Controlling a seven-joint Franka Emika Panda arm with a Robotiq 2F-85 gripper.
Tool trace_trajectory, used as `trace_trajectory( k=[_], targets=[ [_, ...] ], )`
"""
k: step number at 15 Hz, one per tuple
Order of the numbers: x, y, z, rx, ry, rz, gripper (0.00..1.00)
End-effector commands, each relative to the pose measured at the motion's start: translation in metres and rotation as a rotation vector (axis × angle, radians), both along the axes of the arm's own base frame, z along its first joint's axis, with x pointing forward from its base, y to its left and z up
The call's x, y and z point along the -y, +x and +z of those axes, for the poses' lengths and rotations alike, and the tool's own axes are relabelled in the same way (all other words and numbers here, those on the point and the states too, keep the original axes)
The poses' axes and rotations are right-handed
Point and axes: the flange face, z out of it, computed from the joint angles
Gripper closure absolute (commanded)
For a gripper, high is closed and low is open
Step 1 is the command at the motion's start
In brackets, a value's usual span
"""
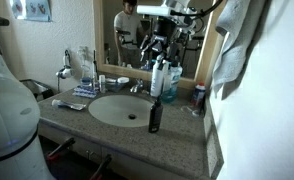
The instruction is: Press the button on the black spray bottle to spray some contents
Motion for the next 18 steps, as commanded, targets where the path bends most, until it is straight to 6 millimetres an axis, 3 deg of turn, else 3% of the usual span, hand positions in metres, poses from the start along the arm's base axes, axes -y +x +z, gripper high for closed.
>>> trace_trajectory(
  k=[1, 4, 5, 6, 8, 16, 18],
  targets=[
    [0.008, -0.014, -0.010, 0.025, -0.039, -0.057, 0.00],
    [0.016, -0.017, -0.021, 0.024, -0.051, -0.077, 0.00],
    [0.018, -0.018, -0.023, 0.023, -0.054, -0.081, 0.05],
    [0.019, -0.019, -0.026, 0.019, -0.058, -0.085, 0.26],
    [0.021, -0.020, -0.029, 0.010, -0.068, -0.096, 0.31],
    [0.018, -0.018, -0.046, 0.009, -0.087, -0.090, 0.94],
    [0.018, -0.018, -0.054, 0.021, -0.082, -0.086, 1.00]
  ],
)
